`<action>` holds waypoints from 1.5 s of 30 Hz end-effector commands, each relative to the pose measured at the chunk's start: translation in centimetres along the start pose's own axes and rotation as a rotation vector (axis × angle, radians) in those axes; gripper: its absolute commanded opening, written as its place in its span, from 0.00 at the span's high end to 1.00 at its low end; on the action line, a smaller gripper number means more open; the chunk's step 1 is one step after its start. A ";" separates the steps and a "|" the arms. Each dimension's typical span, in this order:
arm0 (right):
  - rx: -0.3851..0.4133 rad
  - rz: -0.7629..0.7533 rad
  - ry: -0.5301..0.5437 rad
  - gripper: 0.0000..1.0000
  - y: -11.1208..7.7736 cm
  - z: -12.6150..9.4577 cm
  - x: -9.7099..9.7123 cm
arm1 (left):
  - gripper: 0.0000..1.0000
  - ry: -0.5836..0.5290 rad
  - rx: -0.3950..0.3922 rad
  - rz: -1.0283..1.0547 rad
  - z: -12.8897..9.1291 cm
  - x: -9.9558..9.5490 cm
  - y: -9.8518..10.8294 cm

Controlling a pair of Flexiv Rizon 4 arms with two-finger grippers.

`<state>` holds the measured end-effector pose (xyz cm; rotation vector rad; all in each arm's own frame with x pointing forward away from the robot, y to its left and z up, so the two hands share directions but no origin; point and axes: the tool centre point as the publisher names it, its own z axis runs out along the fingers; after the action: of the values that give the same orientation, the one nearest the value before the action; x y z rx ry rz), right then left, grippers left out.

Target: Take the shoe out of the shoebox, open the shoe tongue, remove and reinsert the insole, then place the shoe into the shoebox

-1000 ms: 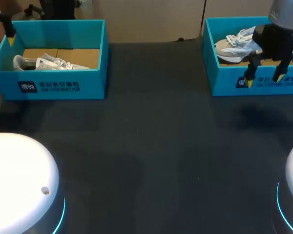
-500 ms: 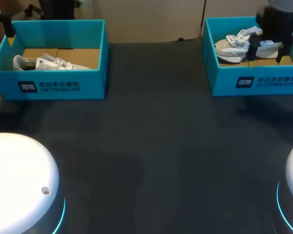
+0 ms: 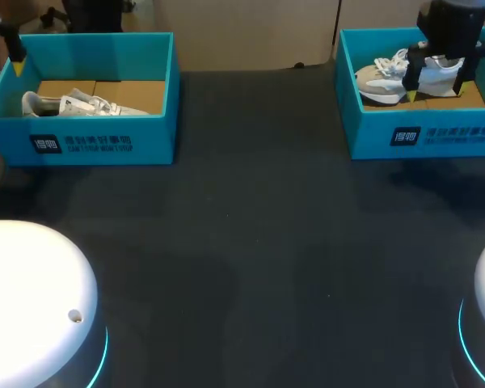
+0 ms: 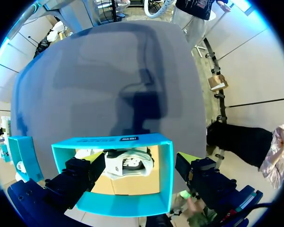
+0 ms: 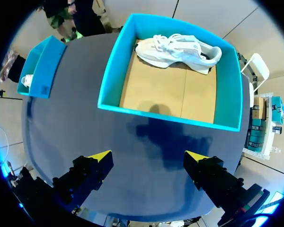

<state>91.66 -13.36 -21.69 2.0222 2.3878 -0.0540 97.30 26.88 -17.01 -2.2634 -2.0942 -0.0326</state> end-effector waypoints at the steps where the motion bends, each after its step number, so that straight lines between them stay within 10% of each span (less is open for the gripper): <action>1: 0.001 0.000 -0.001 0.00 0.0 0.0 0.0 | 0.00 0.003 -0.002 0.000 -0.1 0.0 -0.2; 30: -0.012 0.121 -0.085 0.00 13.1 1.8 -11.3 | 0.00 0.003 -0.002 0.000 -0.1 0.0 -0.2; 45: -0.010 0.124 -0.088 0.00 14.1 1.9 -12.1 | 0.00 0.003 -0.002 0.000 -0.1 0.0 -0.2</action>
<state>107.26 -23.03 -23.53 2.1082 2.1971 -0.1165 97.30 26.88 -17.01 -2.2633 -2.0941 -0.0327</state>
